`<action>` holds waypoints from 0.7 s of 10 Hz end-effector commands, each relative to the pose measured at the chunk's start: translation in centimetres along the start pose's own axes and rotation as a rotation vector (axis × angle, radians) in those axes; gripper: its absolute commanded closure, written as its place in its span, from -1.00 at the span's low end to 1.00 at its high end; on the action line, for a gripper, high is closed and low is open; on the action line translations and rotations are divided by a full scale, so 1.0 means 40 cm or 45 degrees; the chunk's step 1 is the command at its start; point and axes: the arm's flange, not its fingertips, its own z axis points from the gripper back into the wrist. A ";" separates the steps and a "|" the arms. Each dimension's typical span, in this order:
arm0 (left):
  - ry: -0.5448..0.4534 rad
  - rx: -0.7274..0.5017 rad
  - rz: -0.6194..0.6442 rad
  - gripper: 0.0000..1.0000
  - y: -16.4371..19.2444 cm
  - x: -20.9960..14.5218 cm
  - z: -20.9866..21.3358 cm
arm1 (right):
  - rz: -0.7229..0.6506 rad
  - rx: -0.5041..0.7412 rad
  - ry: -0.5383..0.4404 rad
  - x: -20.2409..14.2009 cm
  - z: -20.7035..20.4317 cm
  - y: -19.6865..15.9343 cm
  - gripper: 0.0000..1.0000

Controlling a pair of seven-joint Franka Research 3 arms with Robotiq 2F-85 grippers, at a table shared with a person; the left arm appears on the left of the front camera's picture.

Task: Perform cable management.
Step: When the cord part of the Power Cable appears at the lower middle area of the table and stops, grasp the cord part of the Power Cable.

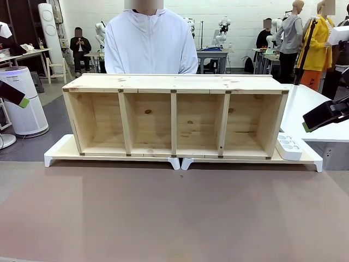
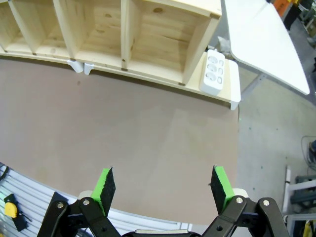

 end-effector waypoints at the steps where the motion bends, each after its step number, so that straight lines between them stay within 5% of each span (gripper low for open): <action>1: -0.006 0.006 -0.002 -1.00 -0.001 0.005 -0.003 | 0.006 0.001 -0.007 0.009 -0.009 0.001 -1.00; 7: -0.006 0.006 -0.002 -1.00 -0.001 0.005 -0.003 | 0.006 0.001 -0.007 0.009 -0.009 0.001 -1.00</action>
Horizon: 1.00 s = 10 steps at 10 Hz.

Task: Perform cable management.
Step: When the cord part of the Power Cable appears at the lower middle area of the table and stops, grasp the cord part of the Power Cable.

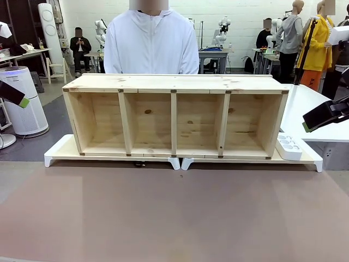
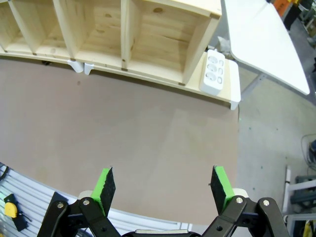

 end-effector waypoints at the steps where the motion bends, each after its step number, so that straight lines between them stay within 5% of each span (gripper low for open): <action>1: -0.006 0.006 -0.002 -1.00 -0.001 0.005 -0.003 | 0.006 0.001 -0.007 0.009 -0.009 0.001 -1.00; 10: -0.006 0.006 -0.002 -1.00 -0.001 0.005 -0.003 | 0.006 0.001 -0.007 0.009 -0.009 0.001 -1.00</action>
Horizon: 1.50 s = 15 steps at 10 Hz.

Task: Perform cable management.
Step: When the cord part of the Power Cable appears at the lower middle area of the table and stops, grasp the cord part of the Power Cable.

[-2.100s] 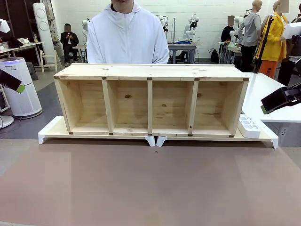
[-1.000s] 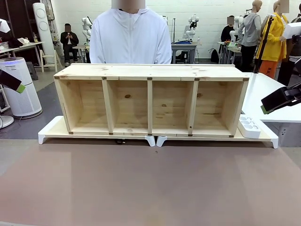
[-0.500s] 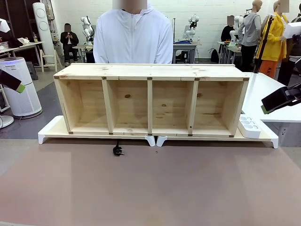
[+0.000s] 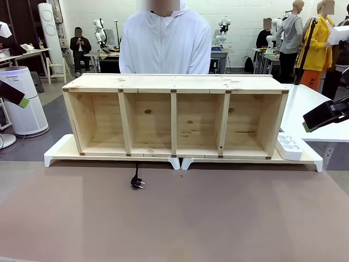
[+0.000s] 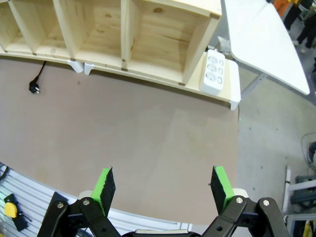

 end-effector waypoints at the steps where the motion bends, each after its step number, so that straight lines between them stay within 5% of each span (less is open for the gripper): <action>1: -0.006 0.006 -0.002 -1.00 -0.001 0.005 -0.003 | 0.006 0.001 -0.007 0.009 -0.009 0.001 -1.00; 15: -0.006 0.006 -0.002 -1.00 -0.001 0.005 -0.003 | 0.006 0.001 -0.007 0.009 -0.009 0.001 -1.00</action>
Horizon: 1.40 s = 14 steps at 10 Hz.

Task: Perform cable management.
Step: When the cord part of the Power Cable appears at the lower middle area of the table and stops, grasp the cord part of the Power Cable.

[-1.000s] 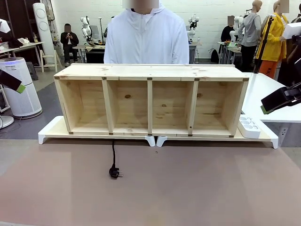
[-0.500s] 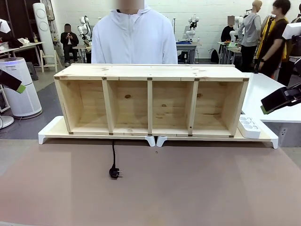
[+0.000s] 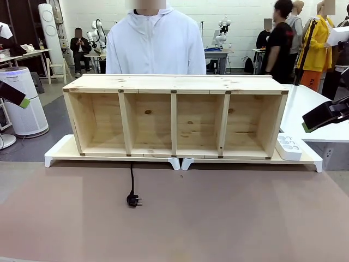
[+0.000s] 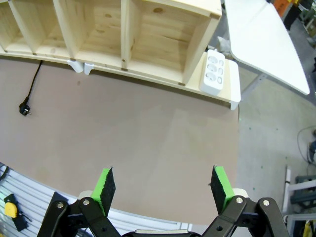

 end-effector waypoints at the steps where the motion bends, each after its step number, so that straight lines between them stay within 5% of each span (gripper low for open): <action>1: -0.006 0.006 -0.002 -1.00 -0.001 0.005 -0.003 | 0.006 0.001 -0.007 0.009 -0.009 0.001 -1.00; 8: -0.006 0.006 -0.002 -1.00 -0.001 0.005 -0.003 | 0.319 0.174 0.090 0.199 -0.108 0.205 -1.00; 14: -0.006 0.006 -0.002 -1.00 -0.001 0.005 -0.003 | 0.305 0.279 0.216 0.349 -0.301 0.448 -1.00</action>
